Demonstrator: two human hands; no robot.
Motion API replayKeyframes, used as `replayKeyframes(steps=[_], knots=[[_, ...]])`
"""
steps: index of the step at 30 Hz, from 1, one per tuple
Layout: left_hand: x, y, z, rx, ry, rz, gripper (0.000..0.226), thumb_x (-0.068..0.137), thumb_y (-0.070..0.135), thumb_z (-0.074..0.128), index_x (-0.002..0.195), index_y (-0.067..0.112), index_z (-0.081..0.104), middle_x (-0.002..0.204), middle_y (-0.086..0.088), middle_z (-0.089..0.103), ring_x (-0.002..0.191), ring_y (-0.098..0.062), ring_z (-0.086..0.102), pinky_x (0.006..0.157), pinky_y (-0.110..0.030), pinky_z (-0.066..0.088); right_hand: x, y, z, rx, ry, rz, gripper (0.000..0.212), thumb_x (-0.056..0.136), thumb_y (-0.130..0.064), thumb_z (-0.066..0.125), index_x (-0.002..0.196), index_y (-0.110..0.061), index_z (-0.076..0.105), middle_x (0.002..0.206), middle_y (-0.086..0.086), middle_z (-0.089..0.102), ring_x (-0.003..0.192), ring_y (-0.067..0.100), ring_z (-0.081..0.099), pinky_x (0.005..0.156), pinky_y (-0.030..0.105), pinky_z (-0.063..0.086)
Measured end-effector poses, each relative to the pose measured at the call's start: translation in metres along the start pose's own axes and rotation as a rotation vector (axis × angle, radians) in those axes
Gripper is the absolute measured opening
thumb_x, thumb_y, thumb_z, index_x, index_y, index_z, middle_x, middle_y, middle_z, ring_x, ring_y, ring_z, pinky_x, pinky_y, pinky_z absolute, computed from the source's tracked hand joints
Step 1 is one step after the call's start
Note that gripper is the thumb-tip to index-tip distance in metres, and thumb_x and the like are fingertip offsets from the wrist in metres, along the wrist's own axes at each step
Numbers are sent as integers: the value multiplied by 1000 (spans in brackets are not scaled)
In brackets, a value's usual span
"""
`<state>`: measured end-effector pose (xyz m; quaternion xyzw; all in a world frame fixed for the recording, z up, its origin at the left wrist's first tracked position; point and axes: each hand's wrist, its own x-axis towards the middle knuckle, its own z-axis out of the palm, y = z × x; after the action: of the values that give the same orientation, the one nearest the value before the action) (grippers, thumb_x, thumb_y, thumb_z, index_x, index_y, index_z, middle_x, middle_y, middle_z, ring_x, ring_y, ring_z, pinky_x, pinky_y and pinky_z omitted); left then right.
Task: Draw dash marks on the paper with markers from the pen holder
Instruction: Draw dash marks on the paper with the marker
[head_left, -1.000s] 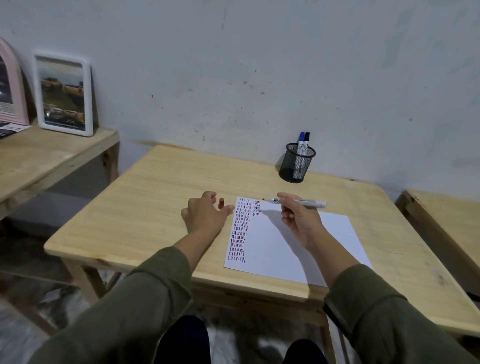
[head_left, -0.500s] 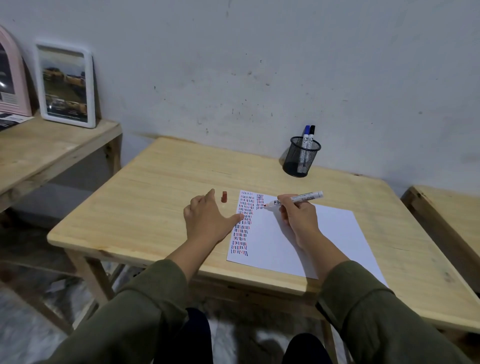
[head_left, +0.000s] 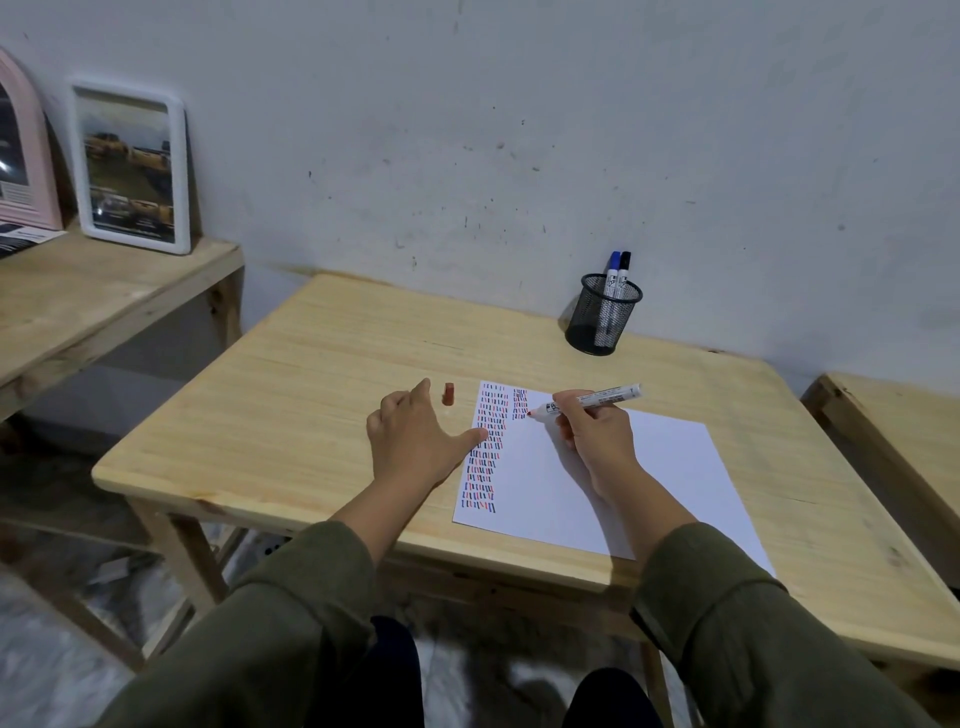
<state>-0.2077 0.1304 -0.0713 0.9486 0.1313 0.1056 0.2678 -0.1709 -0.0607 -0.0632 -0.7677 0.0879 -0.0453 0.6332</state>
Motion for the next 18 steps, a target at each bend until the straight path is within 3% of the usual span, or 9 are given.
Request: replayKeyframes(steps=[10,18], knots=[[1,-1,2,-9,-3,-4,102,66,70,62,146,16,30,147,-4,42,141,-21,26,111,-39,22,-2,-2,0,1,-6,-4,12,86,-29,61,80,-25,70,71,-1,65,69,12,58,69,25,45],[2,-2,2,-15,-1,-4,102,66,71,62,146,16,30,146,-3,43,141,-21,26,111,-38,22,-4,-4,0,0,3,15,15,86,-23,60,86,-14,71,67,0,62,63,11,54,63,21,42]])
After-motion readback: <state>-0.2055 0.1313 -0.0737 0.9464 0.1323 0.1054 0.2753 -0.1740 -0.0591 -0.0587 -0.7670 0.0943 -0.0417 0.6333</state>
